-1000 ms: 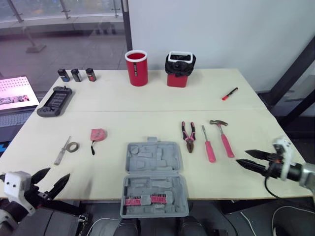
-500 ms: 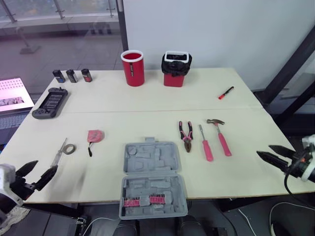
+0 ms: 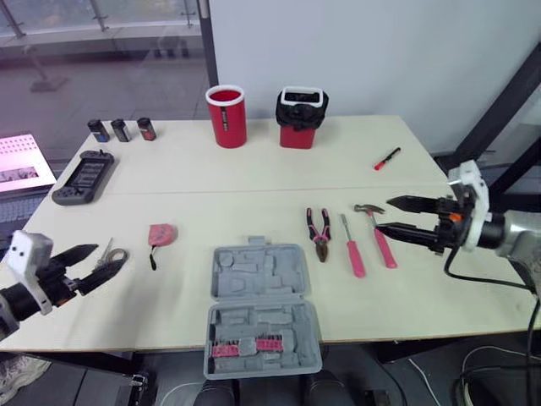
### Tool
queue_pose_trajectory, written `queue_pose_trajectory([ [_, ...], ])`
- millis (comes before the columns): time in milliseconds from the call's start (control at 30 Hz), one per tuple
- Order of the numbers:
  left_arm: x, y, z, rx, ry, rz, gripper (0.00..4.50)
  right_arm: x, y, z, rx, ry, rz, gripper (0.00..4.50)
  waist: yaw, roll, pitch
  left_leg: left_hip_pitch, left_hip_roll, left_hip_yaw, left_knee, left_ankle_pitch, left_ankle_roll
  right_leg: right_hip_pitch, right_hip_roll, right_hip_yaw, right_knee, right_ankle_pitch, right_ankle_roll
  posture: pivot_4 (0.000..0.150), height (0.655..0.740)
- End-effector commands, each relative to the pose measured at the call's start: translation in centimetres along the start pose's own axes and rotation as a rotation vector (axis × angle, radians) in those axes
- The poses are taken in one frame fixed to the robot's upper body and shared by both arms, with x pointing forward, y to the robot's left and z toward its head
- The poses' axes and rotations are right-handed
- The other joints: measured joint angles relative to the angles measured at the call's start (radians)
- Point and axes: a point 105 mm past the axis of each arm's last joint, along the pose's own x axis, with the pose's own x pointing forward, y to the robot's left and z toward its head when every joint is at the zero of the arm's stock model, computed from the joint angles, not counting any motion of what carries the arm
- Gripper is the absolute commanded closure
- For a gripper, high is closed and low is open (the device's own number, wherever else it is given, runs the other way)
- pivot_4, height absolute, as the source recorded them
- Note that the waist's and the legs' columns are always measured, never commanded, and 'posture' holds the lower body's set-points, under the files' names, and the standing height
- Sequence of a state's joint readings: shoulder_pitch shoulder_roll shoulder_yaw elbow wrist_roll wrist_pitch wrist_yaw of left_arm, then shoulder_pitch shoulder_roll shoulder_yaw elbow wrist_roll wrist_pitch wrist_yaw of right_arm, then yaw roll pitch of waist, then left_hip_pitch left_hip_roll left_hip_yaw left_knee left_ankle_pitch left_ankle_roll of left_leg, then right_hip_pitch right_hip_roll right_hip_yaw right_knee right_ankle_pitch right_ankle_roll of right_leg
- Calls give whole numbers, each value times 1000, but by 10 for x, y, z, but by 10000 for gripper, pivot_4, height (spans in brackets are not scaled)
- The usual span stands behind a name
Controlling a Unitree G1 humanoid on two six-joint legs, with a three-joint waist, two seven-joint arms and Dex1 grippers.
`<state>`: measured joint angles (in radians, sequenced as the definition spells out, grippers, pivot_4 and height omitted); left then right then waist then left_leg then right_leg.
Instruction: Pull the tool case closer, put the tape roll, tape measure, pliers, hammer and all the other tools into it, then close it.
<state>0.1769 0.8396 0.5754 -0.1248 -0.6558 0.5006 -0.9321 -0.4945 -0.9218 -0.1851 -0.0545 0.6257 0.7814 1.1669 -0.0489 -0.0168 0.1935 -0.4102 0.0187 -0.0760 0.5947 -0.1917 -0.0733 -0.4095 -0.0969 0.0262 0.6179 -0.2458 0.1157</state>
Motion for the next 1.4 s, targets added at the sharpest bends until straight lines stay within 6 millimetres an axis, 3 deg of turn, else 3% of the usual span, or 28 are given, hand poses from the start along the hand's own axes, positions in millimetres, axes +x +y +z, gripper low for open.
queue_pose_trajectory([
  [33,-10,-20,36,84,-47,10,0,22,11,25,-53,6,111,630,-1,0,0,0,0,0,0,0,0,-1,0,0,1,0,0,1500,7400],
  [167,-19,-49,47,98,-74,36,0,47,13,36,-104,34,192,630,4,0,0,0,4,0,-1,0,0,-1,3,0,1,0,0,1500,7400],
  [300,-14,-70,41,67,-112,85,0,66,22,43,-171,59,280,630,11,-1,1,0,4,0,1,0,0,-1,3,0,1,0,0,1500,7400],
  [433,-17,-76,18,-13,-118,242,0,88,36,50,-221,52,370,630,8,-2,1,0,3,0,2,0,0,1,3,0,1,1,-1,1500,7400],
  [667,-52,-75,-19,-26,-29,469,0,100,50,61,-250,50,494,630,8,-3,1,0,4,0,2,0,0,0,4,0,2,1,-1,1500,7400],
  [800,-57,-63,-21,-13,-46,517,0,99,49,60,-259,65,492,630,11,-4,1,0,4,0,4,0,0,0,4,0,-1,1,-2,1500,7400],
  [1000,-41,-23,-21,-4,-51,565,0,97,50,50,-254,90,449,630,9,-3,1,-1,4,0,3,0,0,0,4,-1,-1,1,-3,1500,7400],
  [1100,-25,16,-22,-24,-41,597,0,95,53,44,-234,92,407,630,17,-3,1,-1,4,0,2,0,0,-1,4,-1,2,1,-2,1500,7400],
  [1267,8,43,-29,-23,14,524,0,91,58,42,-223,90,356,630,10,-3,1,-1,6,-1,3,0,0,-1,7,-1,3,2,-3,1500,7400],
  [1367,27,58,-36,-34,37,484,8671,88,58,44,-215,85,324,0,8,-3,1,0,6,-1,2,0,0,-2,8,-1,4,2,-3,1500,7400],
  [1400,32,62,-38,-30,47,482,13965,86,58,44,-213,88,315,0,8,-3,1,-1,7,-2,2,0,0,-2,9,-1,4,2,-3,1500,7400],
])
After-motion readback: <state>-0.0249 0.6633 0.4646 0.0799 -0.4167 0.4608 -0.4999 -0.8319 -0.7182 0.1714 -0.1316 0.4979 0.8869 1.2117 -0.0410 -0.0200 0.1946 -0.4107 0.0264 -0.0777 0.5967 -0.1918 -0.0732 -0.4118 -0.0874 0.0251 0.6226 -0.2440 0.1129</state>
